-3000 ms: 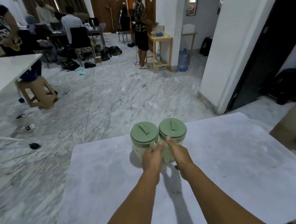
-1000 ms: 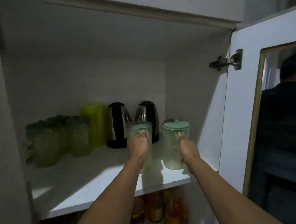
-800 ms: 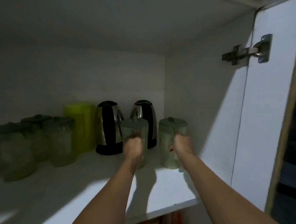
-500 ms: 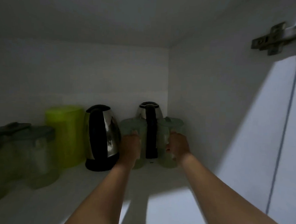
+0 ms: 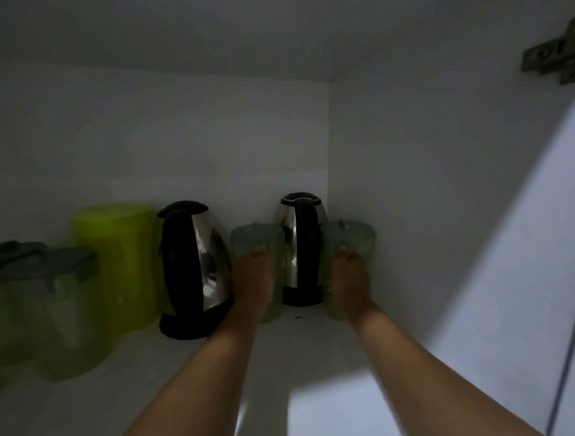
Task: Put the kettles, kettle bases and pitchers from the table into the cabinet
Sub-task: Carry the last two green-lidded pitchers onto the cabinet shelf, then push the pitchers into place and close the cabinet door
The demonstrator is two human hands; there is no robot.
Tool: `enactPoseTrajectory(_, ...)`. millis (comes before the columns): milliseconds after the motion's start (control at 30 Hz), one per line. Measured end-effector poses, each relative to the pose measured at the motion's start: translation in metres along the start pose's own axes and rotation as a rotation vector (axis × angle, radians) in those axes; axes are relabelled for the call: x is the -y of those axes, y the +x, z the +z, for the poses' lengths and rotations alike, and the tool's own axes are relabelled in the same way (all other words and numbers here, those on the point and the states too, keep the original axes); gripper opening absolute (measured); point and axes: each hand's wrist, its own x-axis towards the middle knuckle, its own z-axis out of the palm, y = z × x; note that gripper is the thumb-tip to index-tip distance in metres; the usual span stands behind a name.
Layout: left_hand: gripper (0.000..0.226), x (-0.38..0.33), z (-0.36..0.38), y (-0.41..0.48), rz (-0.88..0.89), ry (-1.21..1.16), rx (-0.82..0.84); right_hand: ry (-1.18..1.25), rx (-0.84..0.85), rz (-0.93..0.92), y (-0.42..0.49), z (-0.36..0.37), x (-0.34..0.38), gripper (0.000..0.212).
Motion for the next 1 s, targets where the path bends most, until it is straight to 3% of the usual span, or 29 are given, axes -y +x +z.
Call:
enactPoseTrajectory(167, 0.044, 0.002, -0.009, -0.014, -0.045, -0.047, 0.041, 0.047, 0.049, 0.003, -0.011, -0.003, -0.005, 0.070)
enactPoseTrajectory(300, 0.051, 0.006, -0.025, -0.018, -0.058, 0.002, 0.117, 0.008, -0.020, 0.003, -0.019, -0.017, -0.008, 0.103)
enactPoseTrajectory(467, 0.048, 0.026, -0.041, -0.025, -0.074, 0.135, 0.153, -0.100, -0.102, 0.054, -0.049, -0.034, -0.013, 0.072)
enactPoseTrajectory(633, 0.053, 0.037, -0.044, -0.061, -0.071, 0.150, 0.251, -0.211, -0.148, 0.084, -0.091, -0.062, -0.031, 0.065)
enactPoseTrajectory(833, 0.054, -0.004, -0.043, -0.093, 0.031, 0.203, 0.390, -0.255, -0.219, 0.043, -0.117, -0.097, -0.008, 0.066)
enactPoseTrajectory(1000, 0.047, -0.009, -0.028, -0.138, 0.103, 0.182, 0.477, -0.277, -0.294, -0.018, -0.148, -0.133, -0.009, 0.046)
